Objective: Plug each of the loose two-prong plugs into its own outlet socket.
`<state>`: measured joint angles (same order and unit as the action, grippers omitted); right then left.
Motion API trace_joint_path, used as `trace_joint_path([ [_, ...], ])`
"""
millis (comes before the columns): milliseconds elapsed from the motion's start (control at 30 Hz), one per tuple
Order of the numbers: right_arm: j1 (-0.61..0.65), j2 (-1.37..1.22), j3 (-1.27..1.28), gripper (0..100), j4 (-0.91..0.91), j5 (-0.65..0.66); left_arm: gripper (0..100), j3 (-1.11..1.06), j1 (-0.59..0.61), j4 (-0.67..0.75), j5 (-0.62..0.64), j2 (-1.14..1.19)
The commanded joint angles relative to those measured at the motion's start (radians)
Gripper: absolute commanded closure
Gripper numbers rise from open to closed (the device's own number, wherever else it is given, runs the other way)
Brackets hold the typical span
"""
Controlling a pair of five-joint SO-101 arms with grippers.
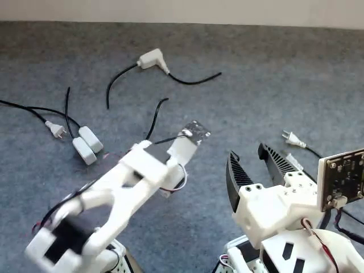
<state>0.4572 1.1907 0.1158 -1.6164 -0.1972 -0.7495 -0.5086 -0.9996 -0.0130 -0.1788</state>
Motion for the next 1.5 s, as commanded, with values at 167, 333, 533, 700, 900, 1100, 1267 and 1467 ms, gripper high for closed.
trace_joint_path([
  [167, -0.012, 0.004, -0.013, 79.2, -0.005, 0.012, 95, 0.228, -0.018, -0.035, 0.005, 0.288],
  [333, -0.012, 0.004, -0.013, 79.2, -0.024, 0.014, 86, 0.231, -0.012, -0.038, 0.006, 0.291],
  [533, -0.012, 0.004, -0.012, 79.2, -0.024, 0.014, 86, 0.231, -0.012, -0.041, 0.003, 0.283],
  [700, -0.012, 0.004, -0.01, 79.2, -0.024, 0.014, 86, 0.259, -0.018, -0.037, 0.0, 0.283],
  [900, -0.013, 0.004, 0.05, 79.2, -0.021, 0.014, 82, 0.297, -0.039, -0.035, -0.002, 0.294],
  [1100, -0.013, 0.004, 0.051, 79.2, -0.016, 0.014, 81, 0.303, -0.041, -0.034, -0.032, 0.294],
  [1267, -0.013, 0.004, 0.051, 79.2, -0.016, 0.014, 81, 0.302, -0.056, 0.012, -0.064, 0.294],
  [1467, -0.013, 0.004, 0.054, 79.2, -0.016, 0.014, 81, 0.297, -0.074, 0.043, -0.126, 0.294],
])
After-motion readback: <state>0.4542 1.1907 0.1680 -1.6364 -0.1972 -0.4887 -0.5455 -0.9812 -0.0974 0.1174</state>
